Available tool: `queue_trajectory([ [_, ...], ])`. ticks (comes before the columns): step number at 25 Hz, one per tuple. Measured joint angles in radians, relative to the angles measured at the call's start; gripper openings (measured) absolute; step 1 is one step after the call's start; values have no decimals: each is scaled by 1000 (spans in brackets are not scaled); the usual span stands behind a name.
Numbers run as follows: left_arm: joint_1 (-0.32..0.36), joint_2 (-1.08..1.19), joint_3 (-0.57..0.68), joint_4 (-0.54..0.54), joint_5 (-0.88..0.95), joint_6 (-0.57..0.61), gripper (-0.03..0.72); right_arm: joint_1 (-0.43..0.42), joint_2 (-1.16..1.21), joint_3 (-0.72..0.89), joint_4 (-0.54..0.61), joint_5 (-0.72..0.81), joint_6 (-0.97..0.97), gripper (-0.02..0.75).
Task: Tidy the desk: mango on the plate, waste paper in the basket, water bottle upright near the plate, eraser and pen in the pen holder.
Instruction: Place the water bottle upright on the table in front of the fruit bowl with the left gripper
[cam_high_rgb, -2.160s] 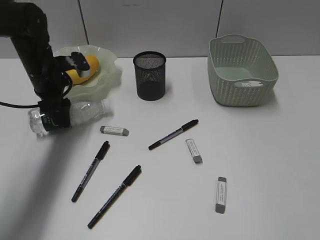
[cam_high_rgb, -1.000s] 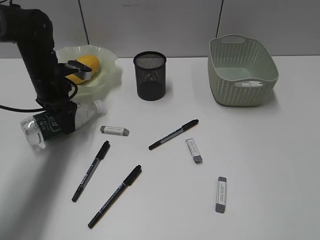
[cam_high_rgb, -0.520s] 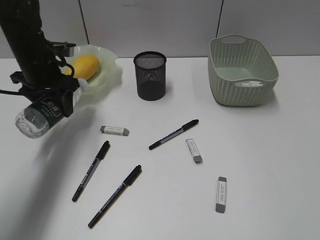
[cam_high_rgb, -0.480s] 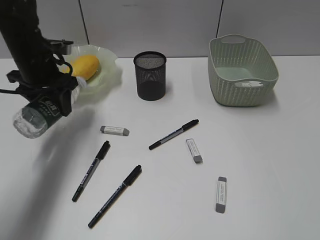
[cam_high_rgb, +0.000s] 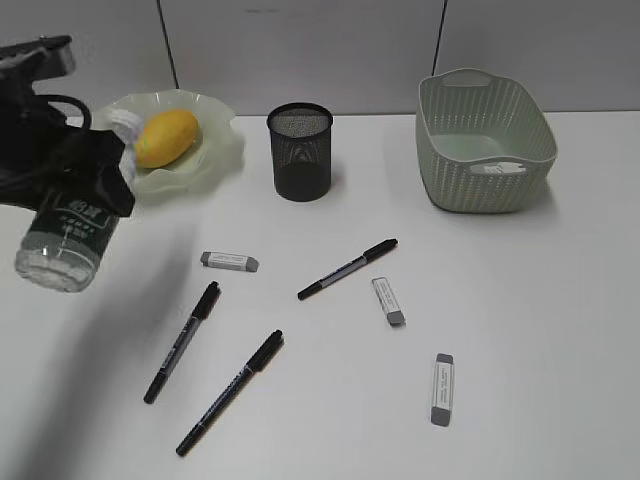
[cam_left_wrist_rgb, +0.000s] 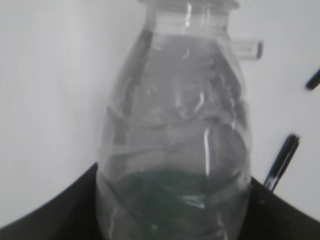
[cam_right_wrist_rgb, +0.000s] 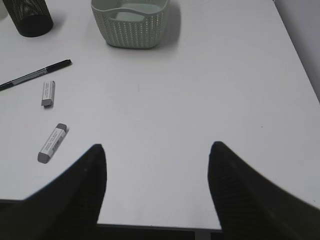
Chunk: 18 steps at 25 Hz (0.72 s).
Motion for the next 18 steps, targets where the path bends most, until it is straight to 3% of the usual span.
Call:
queue_trajectory([
  [4,-3,-133,187,-105,-302,-4,489,0,0,0,0,0,0,509],
  [7,-5,-146,306,-113,-496,1,489,0,0,0,1,0,0,509],
  [15,-25,-147,643,62,-1409,26,489,0,0,0,1,0,1,509],
  [18,-25,-136,736,85,-1674,27,489,-1,0,0,1,0,1,509],
])
